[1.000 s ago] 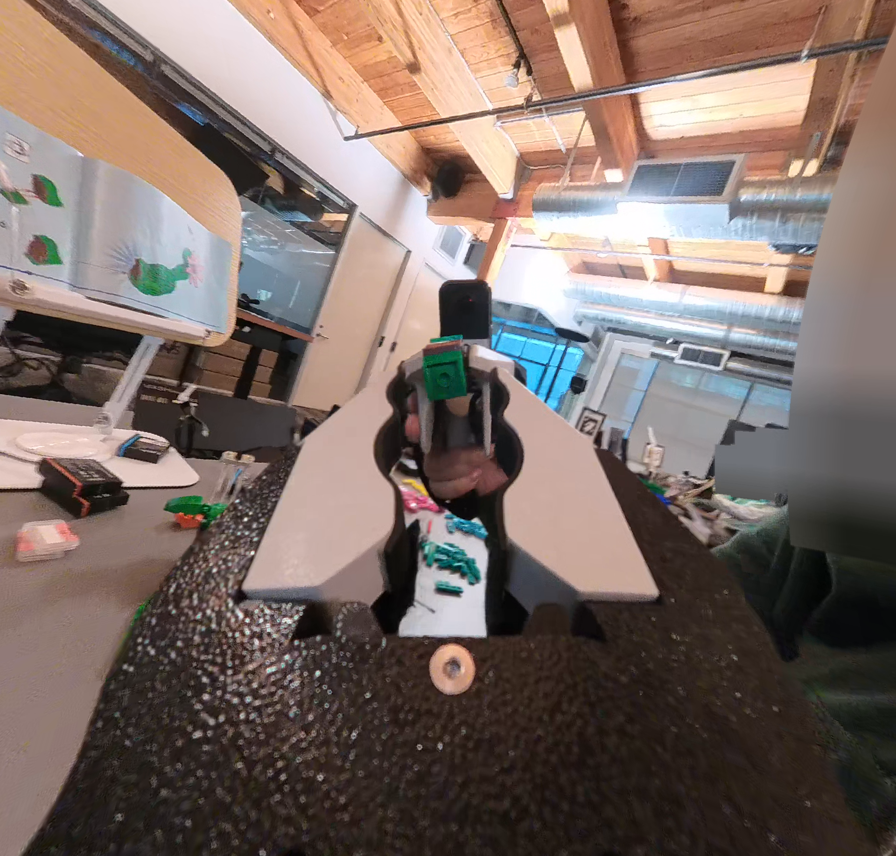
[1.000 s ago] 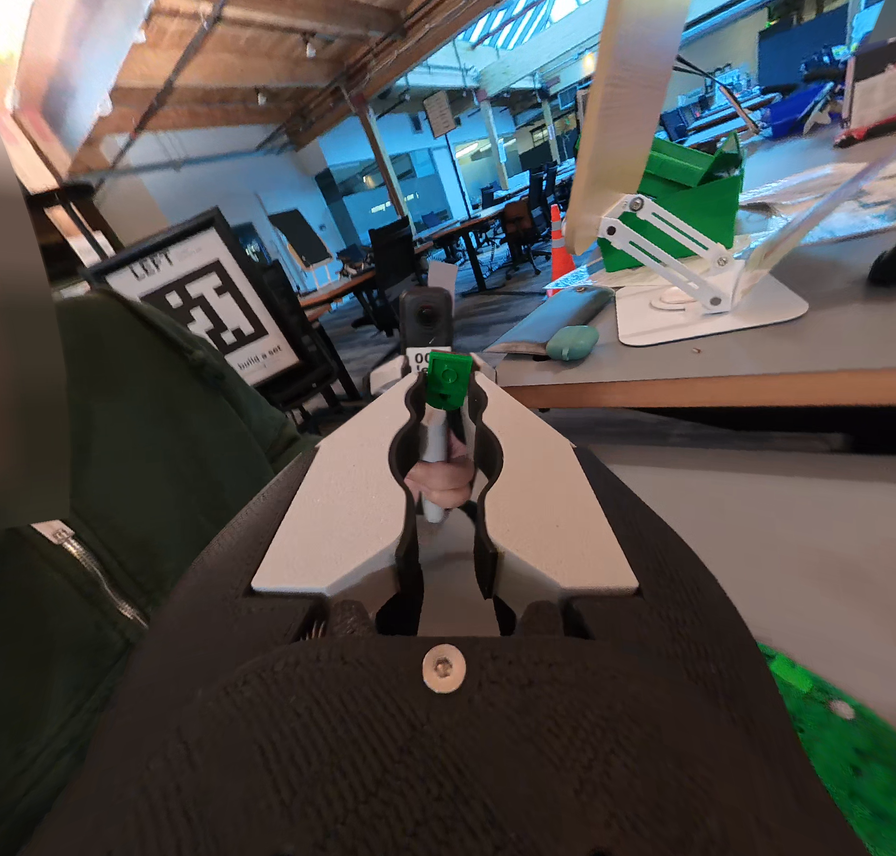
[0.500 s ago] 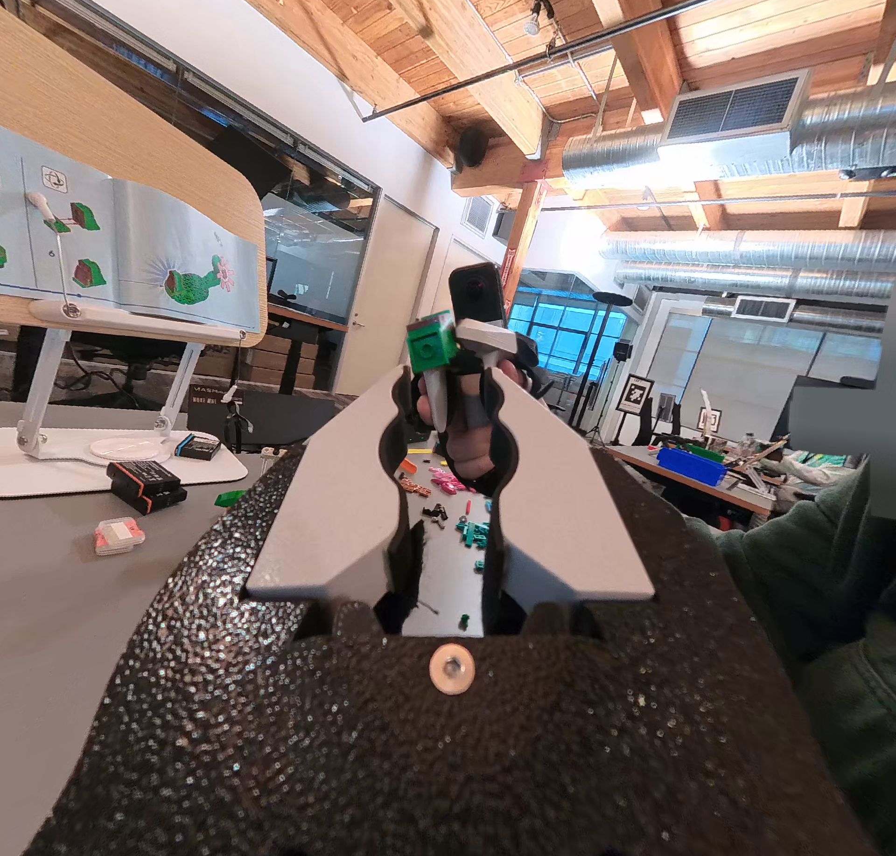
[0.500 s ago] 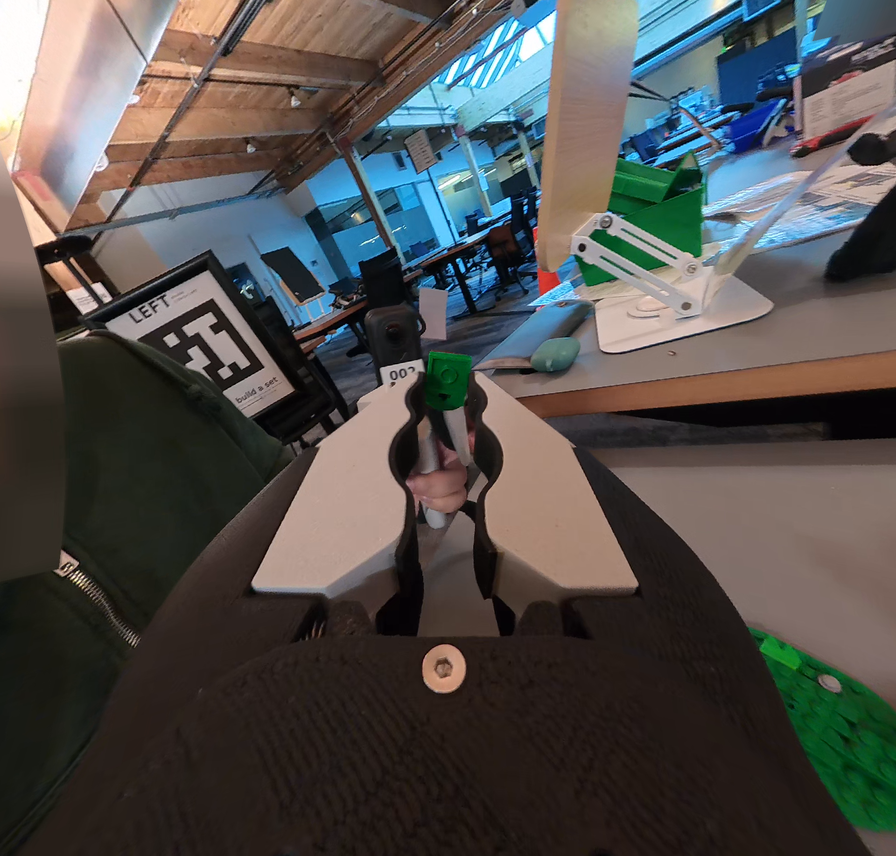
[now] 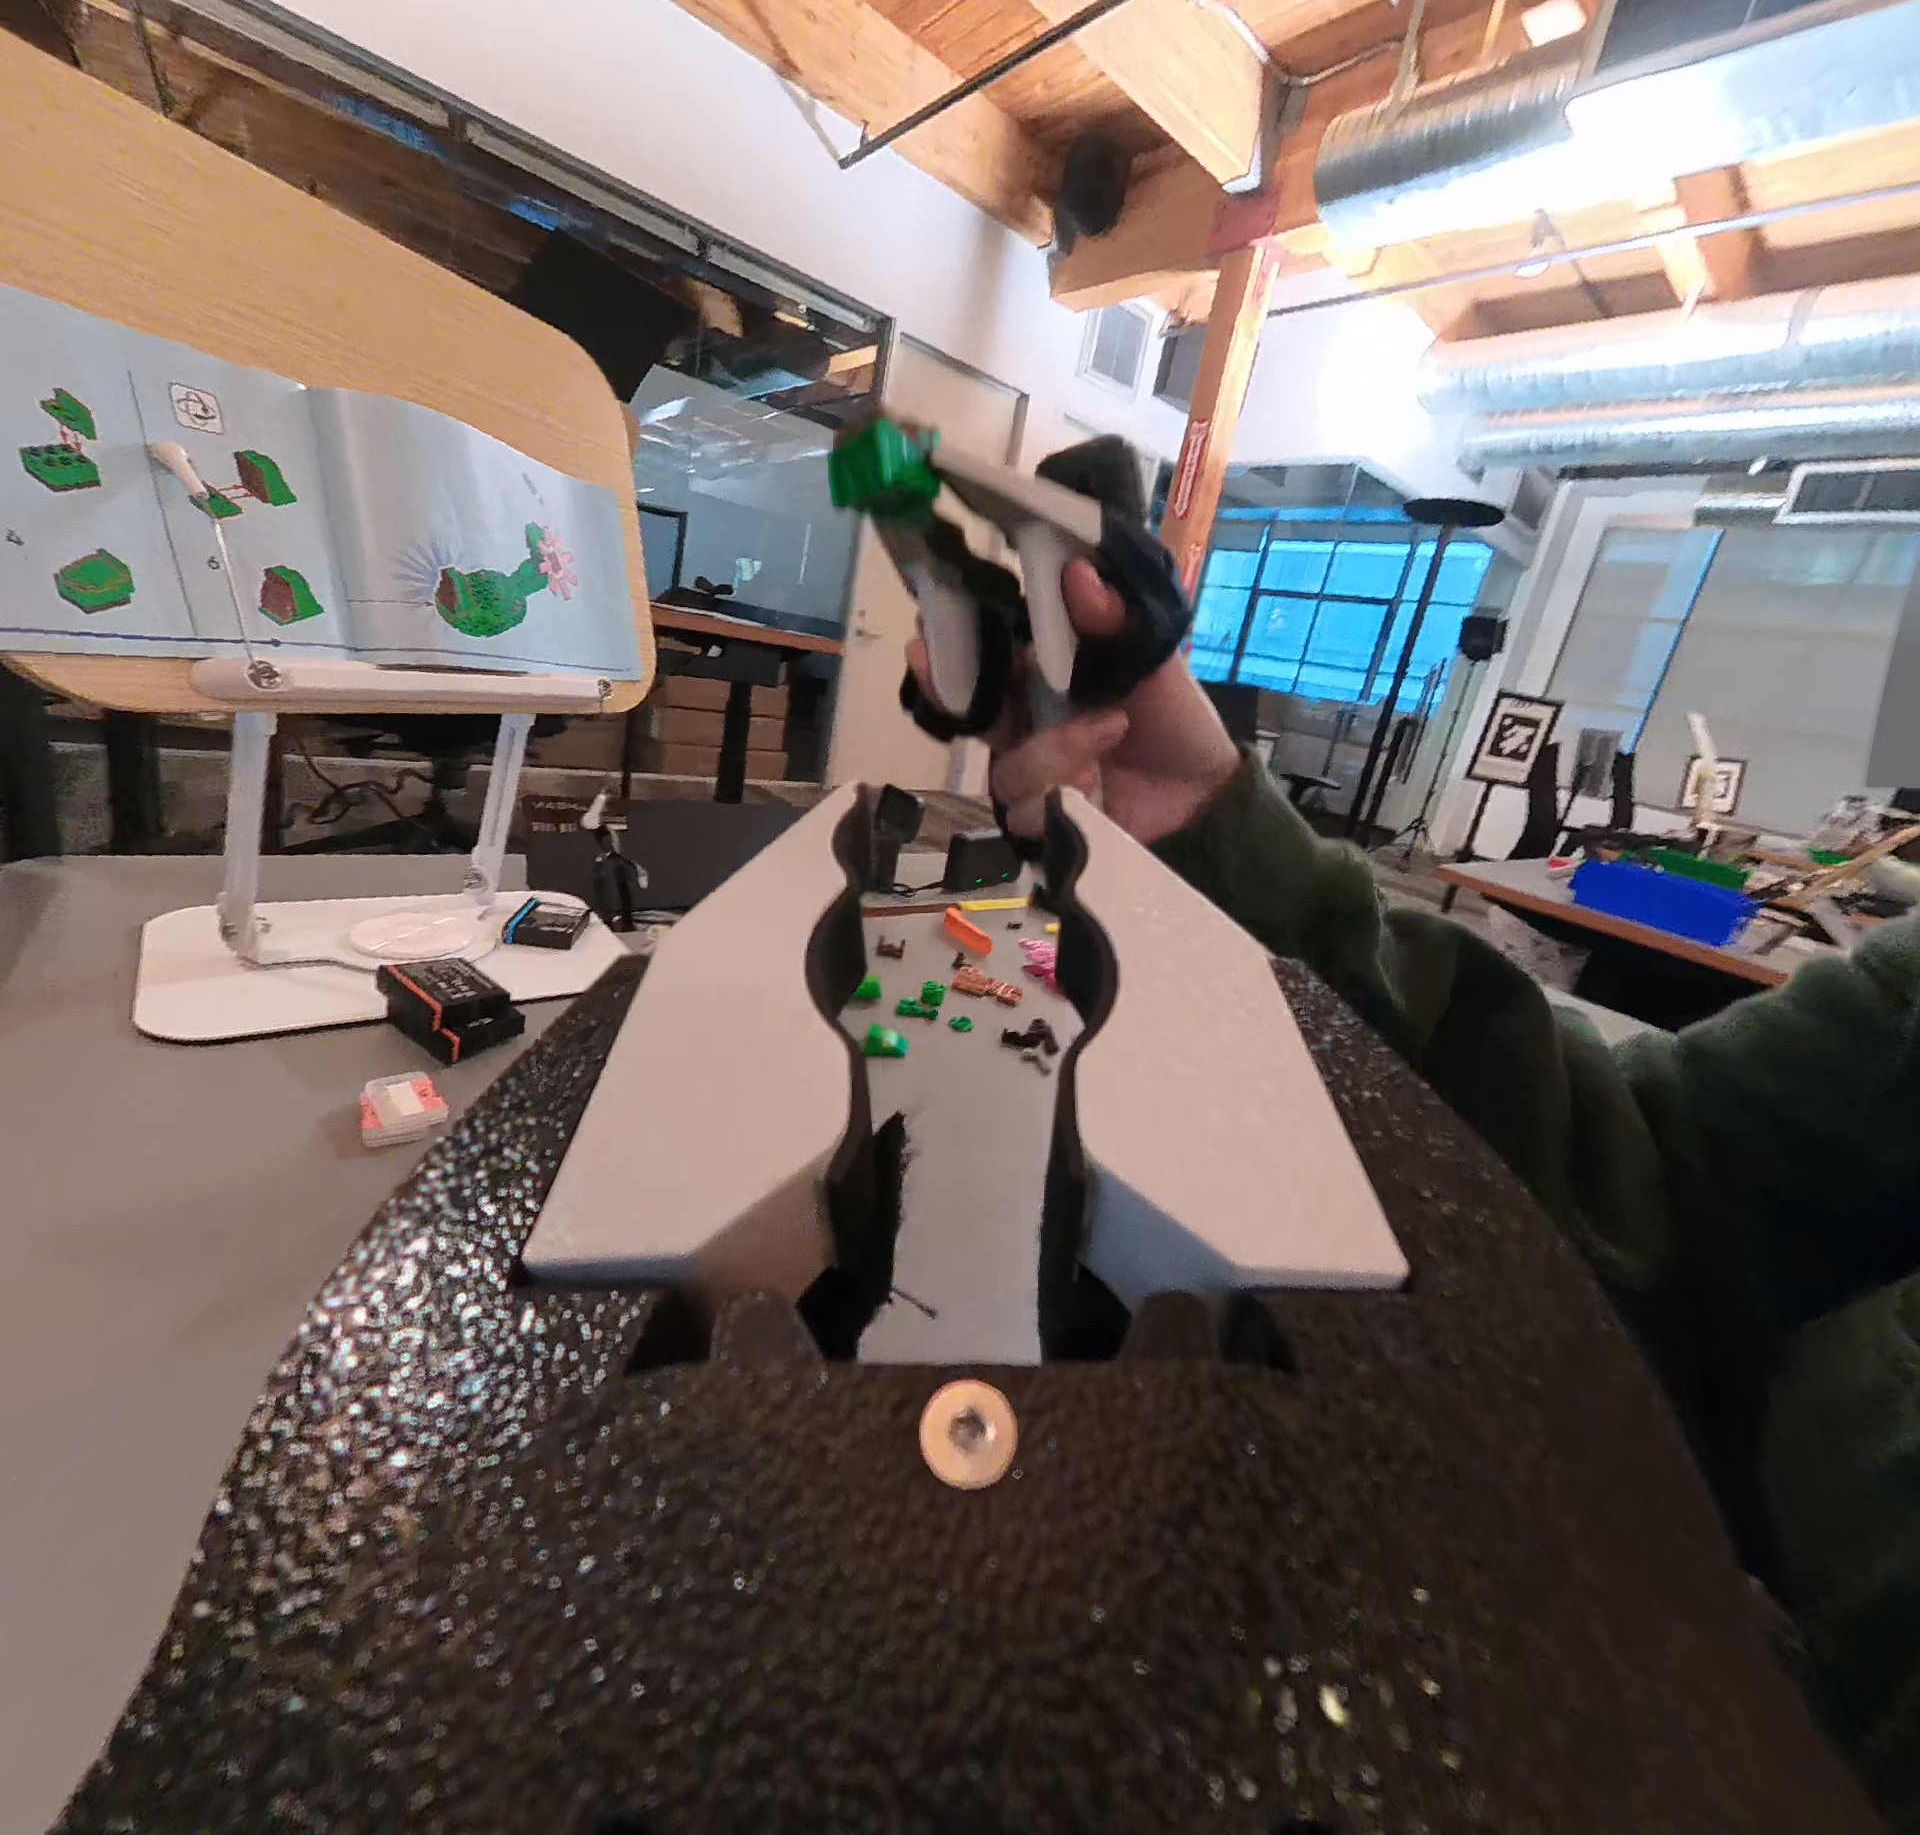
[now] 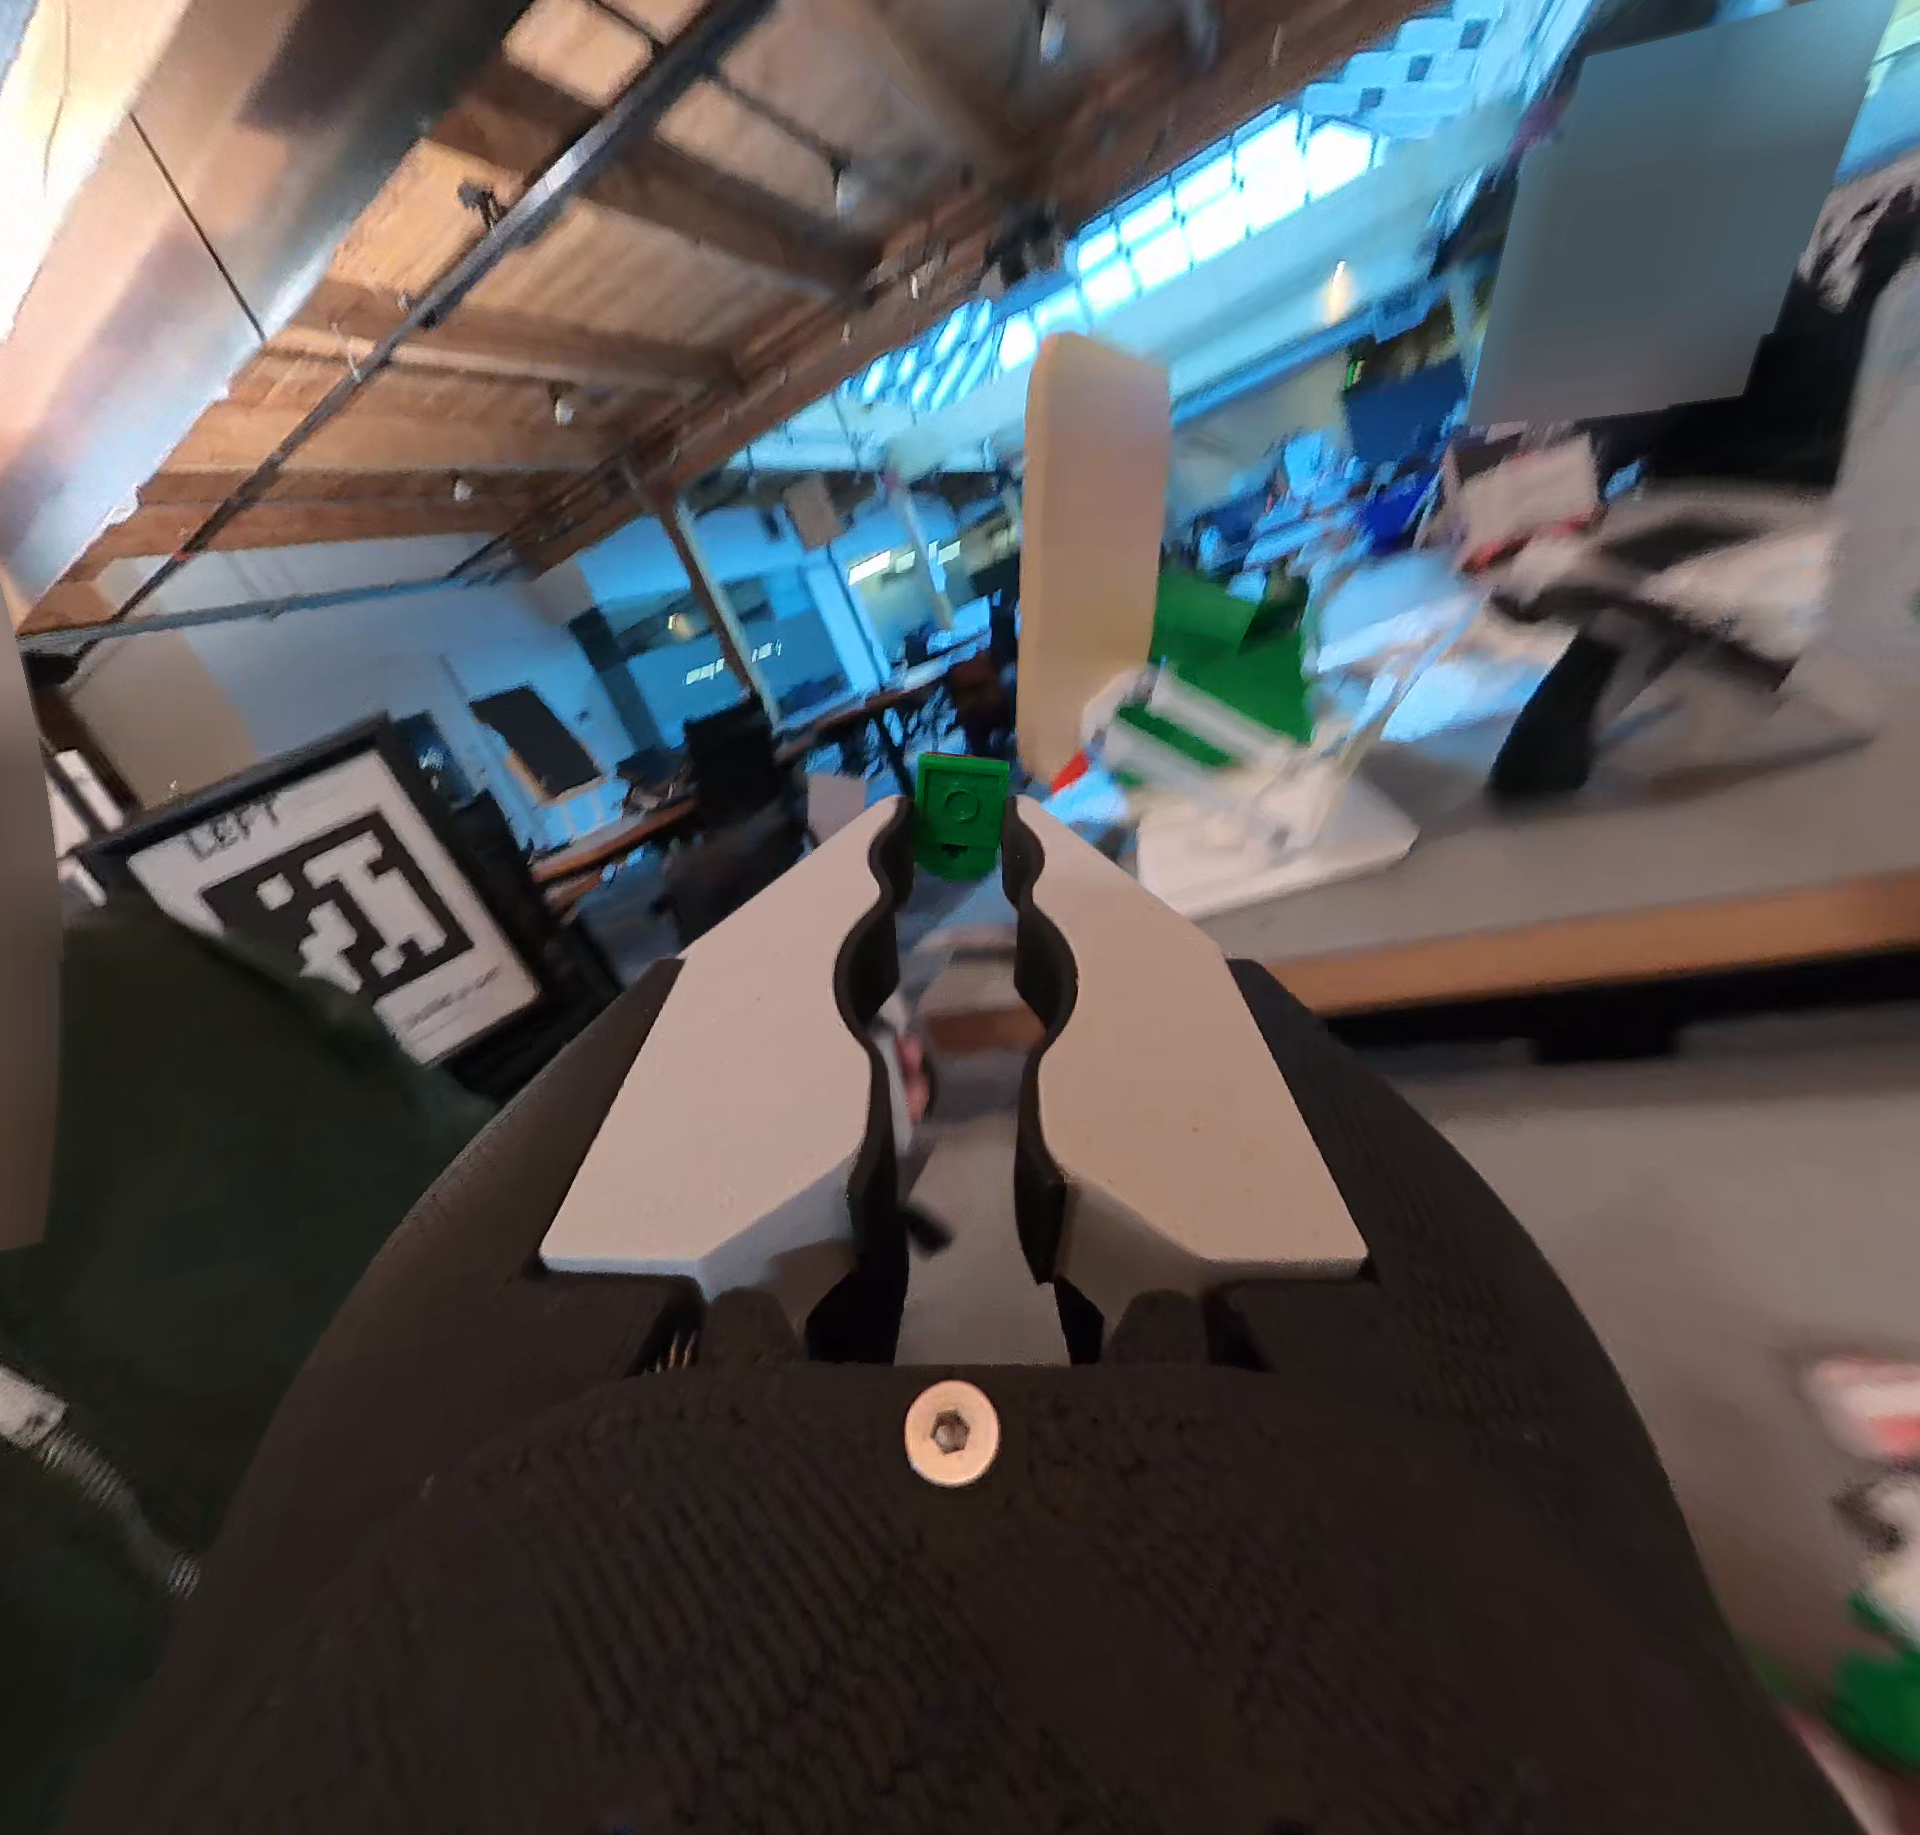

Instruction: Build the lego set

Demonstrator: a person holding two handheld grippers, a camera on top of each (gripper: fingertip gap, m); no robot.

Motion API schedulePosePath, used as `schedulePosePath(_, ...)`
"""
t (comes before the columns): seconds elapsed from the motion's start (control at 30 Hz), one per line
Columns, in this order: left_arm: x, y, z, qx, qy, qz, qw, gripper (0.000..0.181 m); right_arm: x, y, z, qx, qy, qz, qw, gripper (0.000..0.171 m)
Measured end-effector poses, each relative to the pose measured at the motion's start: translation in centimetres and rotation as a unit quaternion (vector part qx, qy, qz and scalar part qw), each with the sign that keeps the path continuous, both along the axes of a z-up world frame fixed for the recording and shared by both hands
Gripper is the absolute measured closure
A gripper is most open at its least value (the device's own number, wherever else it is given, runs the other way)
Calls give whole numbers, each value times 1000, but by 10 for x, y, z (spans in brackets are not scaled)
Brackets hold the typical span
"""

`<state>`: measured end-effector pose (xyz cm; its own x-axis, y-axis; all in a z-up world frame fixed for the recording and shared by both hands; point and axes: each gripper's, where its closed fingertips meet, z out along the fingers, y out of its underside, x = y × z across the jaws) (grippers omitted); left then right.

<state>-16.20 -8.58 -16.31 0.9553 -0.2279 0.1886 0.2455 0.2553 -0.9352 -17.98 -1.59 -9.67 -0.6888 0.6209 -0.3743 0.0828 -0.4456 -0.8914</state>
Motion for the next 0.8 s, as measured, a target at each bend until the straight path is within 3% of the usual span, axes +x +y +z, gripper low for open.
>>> schedulePosePath(0.13,-10,15,6,-18,28,36,999,148,-3,31,24,18,39,-38,998,156)
schedulePosePath(0.27,-34,53,45,-32,74,57,995,144,-5,62,23,8,49,-70,996,157)
schedulePosePath(0.43,-67,111,96,-29,54,23,998,139,-11,95,31,-22,66,-86,994,156)
schedulePosePath(0.67,-87,139,89,-42,47,19,998,144,-17,120,16,-19,39,-122,992,156)
schedulePosePath(0.8,-86,145,75,-61,24,-30,997,144,-19,124,11,-16,28,-133,991,156)
